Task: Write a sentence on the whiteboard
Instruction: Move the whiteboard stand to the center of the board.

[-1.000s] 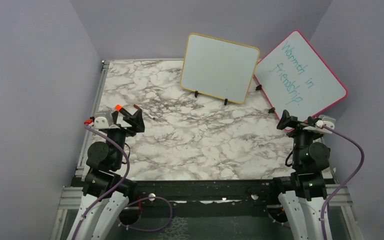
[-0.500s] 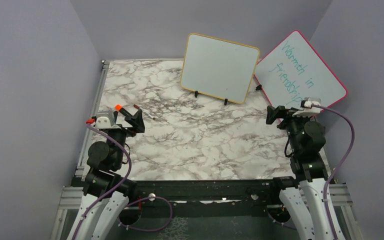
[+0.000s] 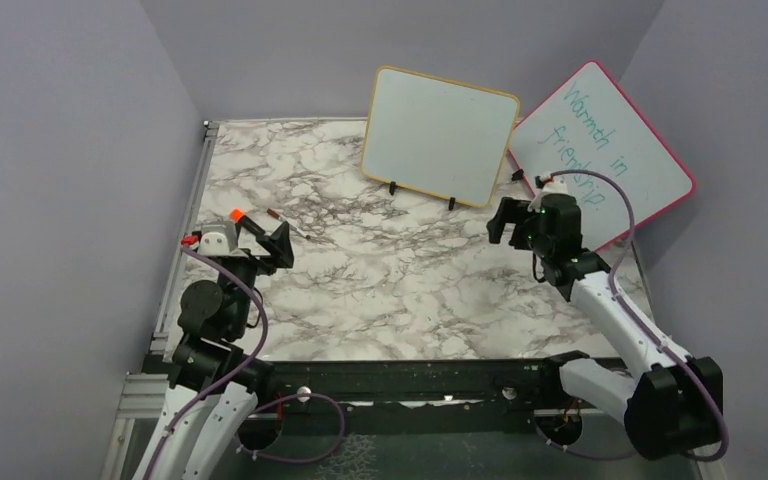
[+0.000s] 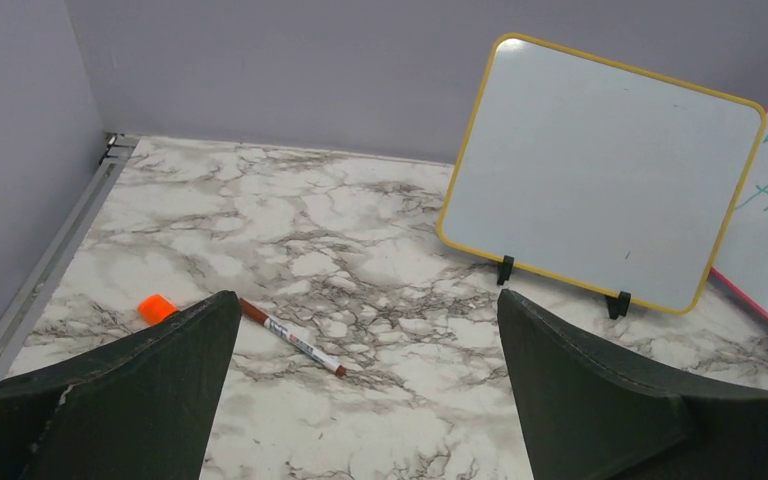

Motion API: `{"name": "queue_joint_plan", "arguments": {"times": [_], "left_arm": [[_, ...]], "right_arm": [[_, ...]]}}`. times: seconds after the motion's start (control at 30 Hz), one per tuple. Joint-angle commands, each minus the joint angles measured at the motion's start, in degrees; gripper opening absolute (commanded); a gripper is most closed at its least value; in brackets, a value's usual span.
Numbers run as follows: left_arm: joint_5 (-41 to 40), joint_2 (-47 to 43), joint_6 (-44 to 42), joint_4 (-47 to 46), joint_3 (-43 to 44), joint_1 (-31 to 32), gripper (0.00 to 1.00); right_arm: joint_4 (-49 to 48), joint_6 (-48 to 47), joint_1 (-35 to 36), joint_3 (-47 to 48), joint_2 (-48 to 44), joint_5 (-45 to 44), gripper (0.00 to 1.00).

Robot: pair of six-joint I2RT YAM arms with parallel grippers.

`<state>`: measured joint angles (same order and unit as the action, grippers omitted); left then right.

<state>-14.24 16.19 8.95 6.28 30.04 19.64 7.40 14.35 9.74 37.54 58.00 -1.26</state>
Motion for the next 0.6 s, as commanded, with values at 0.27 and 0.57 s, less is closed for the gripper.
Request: {"name": "queue_joint_plan", "arguments": {"times": [0.27,0.57], "left_arm": [[-0.8,1.6,-2.2,-0.5,-0.9,0.8,0.99],[-1.0,2.7,-2.2,-0.2,-0.8,1.2,0.99]], "right_arm": [[-16.5,6.1,14.6,8.5,21.2,-20.7,0.97],[-11.9,12.5,17.8,21.8,39.4,-27.0,0.71]]}}
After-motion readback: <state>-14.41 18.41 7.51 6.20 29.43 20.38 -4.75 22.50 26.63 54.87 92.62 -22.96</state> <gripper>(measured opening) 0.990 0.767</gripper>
